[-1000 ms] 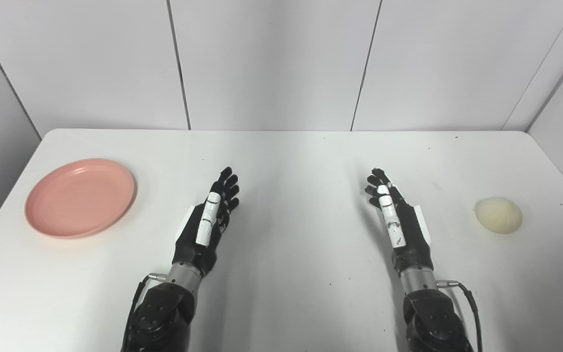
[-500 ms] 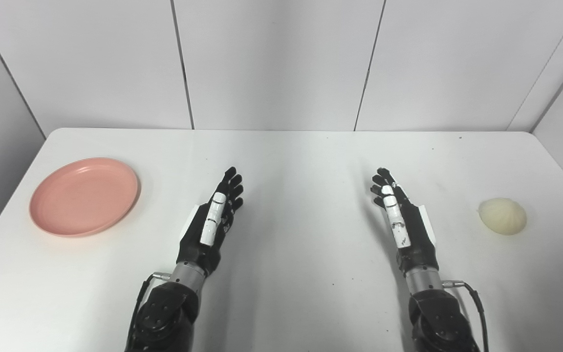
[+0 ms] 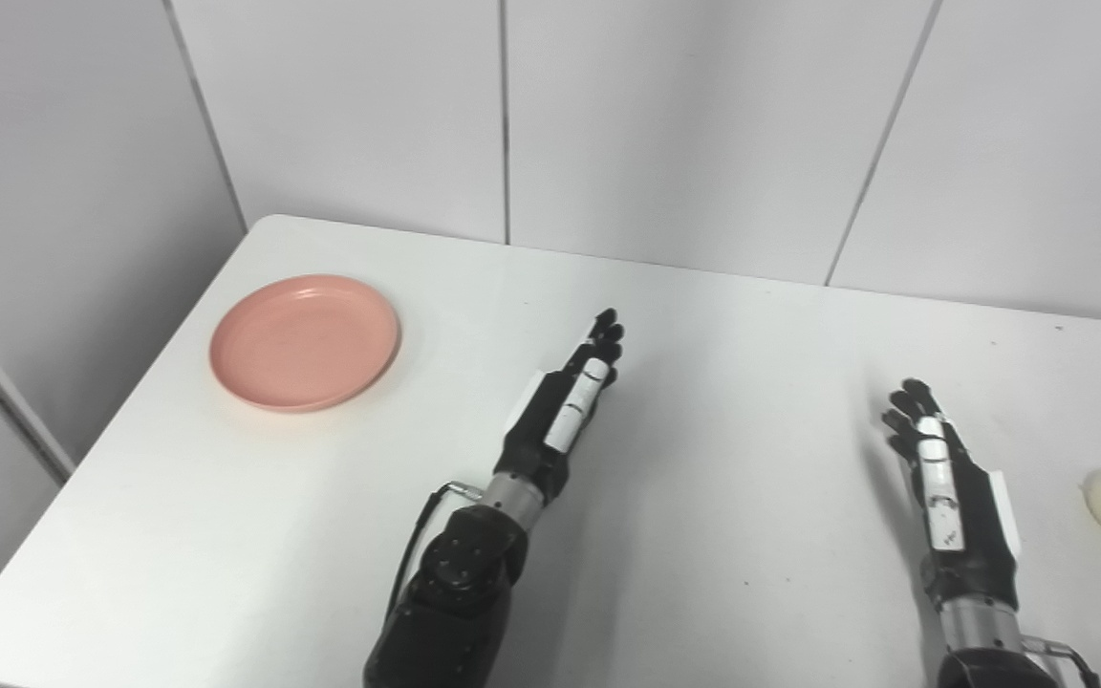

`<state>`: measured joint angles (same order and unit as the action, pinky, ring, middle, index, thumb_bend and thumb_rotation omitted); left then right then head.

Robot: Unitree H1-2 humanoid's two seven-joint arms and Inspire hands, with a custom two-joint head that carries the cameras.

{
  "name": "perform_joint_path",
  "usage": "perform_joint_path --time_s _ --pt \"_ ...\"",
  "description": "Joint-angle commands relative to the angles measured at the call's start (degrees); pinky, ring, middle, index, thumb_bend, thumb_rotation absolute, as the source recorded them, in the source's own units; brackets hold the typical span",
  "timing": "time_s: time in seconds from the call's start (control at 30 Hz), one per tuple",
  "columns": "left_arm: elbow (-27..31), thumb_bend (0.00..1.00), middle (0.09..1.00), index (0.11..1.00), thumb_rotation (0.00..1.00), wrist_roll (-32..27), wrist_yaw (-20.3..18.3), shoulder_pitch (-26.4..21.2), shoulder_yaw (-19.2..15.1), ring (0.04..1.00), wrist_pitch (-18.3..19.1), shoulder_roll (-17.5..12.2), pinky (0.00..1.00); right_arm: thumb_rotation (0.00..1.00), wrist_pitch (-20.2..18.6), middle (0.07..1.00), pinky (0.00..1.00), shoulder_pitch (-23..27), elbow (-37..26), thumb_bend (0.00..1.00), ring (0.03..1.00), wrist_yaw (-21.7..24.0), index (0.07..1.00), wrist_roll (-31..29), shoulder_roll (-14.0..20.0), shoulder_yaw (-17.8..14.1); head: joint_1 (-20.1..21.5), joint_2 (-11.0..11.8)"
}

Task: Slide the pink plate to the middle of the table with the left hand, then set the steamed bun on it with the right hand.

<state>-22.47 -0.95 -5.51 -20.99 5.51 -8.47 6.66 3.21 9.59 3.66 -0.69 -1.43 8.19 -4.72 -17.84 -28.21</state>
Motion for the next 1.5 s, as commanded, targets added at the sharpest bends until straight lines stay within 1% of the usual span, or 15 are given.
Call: perform_joint_path --time_s 0.0,0.17,0.27,0.43,0.53,0.63,0.7,0.8,0.87,1.03,1.2,1.23,1.3,1.4,1.47 --pt "-3.5 0.66 1.000 1.000 0.96 0.2 0.6 1.8 0.0 1.000 -3.1 0.3 1.00 1.00 2.5 0.899 0.95 0.6 -0.8 0.45 0.892 0.7 0.901 -0.4 0.4 -0.2 0.3 0.2" --pt "-4.1 0.66 1.000 1.000 0.96 -0.2 1.4 1.2 -1.1 1.000 -4.6 0.2 1.00 1.00 2.7 0.898 0.94 0.7 -0.8 0.43 0.890 0.7 0.899 -1.0 0.1 -0.2 0.7 0.5" --pt "-3.6 0.62 1.000 0.993 0.97 -1.2 1.6 1.0 -2.0 1.000 -4.8 0.5 1.00 1.00 2.5 0.890 0.92 0.7 -1.3 0.42 0.885 0.5 0.892 -0.9 -0.2 -0.1 0.9 0.7" --pt "-0.9 0.63 1.000 1.000 0.99 -4.5 0.3 0.7 -3.8 1.000 -3.7 0.5 1.00 1.00 2.8 0.887 0.92 0.6 -1.5 0.40 0.885 0.3 0.888 -0.6 -0.5 0.0 0.9 1.2" --pt "1.5 0.63 1.000 1.000 1.00 -6.6 -0.1 0.2 -4.9 1.000 -1.9 0.0 1.00 0.99 3.1 0.880 0.90 0.8 -1.4 0.39 0.877 -0.1 0.881 -0.1 -0.8 0.1 0.9 1.4" --pt "3.8 0.66 0.993 0.988 0.99 -7.6 1.1 -0.7 -6.3 0.997 0.1 -0.5 1.00 1.00 2.9 0.888 0.90 0.8 -1.3 0.38 0.883 -0.2 0.890 0.6 -0.8 0.3 0.9 1.5" --pt "5.0 0.68 0.966 0.956 0.98 -7.5 2.0 -1.2 -7.3 0.971 0.7 -0.7 1.00 1.00 2.9 0.889 0.91 0.8 -1.3 0.38 0.884 -0.1 0.892 0.6 -0.9 0.3 0.9 1.6" --pt "6.6 0.70 0.933 0.922 0.99 -7.3 2.7 -2.0 -8.3 0.945 1.7 -1.6 1.00 1.00 2.8 0.886 0.90 0.8 -1.3 0.38 0.883 -0.4 0.889 1.1 -1.0 0.4 0.9 1.8" --pt "7.4 0.71 0.926 0.914 1.00 -7.0 3.5 -2.7 -8.8 0.942 2.1 -2.2 1.00 1.00 2.8 0.879 0.89 0.9 -1.3 0.38 0.877 -0.5 0.881 1.4 -1.1 0.4 0.8 1.9" --pt "9.4 0.72 0.866 0.862 1.00 -5.6 6.4 -4.4 -10.4 0.887 2.8 -3.9 0.99 1.00 2.4 0.893 0.91 0.8 -1.4 0.37 0.890 -0.2 0.894 1.0 -1.1 0.4 0.5 2.1" --pt "12.0 0.70 0.815 0.814 1.00 -6.4 8.4 -5.8 -12.5 0.809 3.7 -5.2 0.81 1.00 2.4 0.897 0.92 0.7 -1.5 0.35 0.894 0.0 0.898 0.6 -1.1 0.3 0.0 2.3" --pt "12.7 0.70 0.814 0.813 1.00 -6.3 9.0 -6.2 -13.2 0.808 3.9 -5.6 0.81 1.00 2.7 0.898 0.92 0.8 -1.2 0.35 0.894 0.0 0.899 0.6 -1.1 0.2 -0.2 2.4" --pt "13.5 0.70 0.781 0.778 1.00 -5.9 10.0 -6.9 -14.2 0.766 3.8 -6.2 0.77 1.00 2.8 0.898 0.92 0.9 -1.0 0.34 0.894 0.0 0.900 0.7 -1.0 0.2 -0.4 2.4" --pt "13.7 0.69 0.759 0.755 1.00 -5.4 10.8 -7.8 -15.2 0.742 2.7 -7.7 0.74 1.00 2.7 0.902 0.92 0.8 -1.1 0.33 0.896 0.0 0.905 0.9 -0.8 0.3 -0.6 2.5" --pt "14.2 0.70 0.748 0.744 1.00 -5.4 11.5 -8.3 -16.0 0.733 2.9 -8.3 0.73 1.00 2.6 0.903 0.92 0.7 -1.2 0.33 0.896 -0.2 0.906 1.3 -0.9 0.3 -0.7 2.5"
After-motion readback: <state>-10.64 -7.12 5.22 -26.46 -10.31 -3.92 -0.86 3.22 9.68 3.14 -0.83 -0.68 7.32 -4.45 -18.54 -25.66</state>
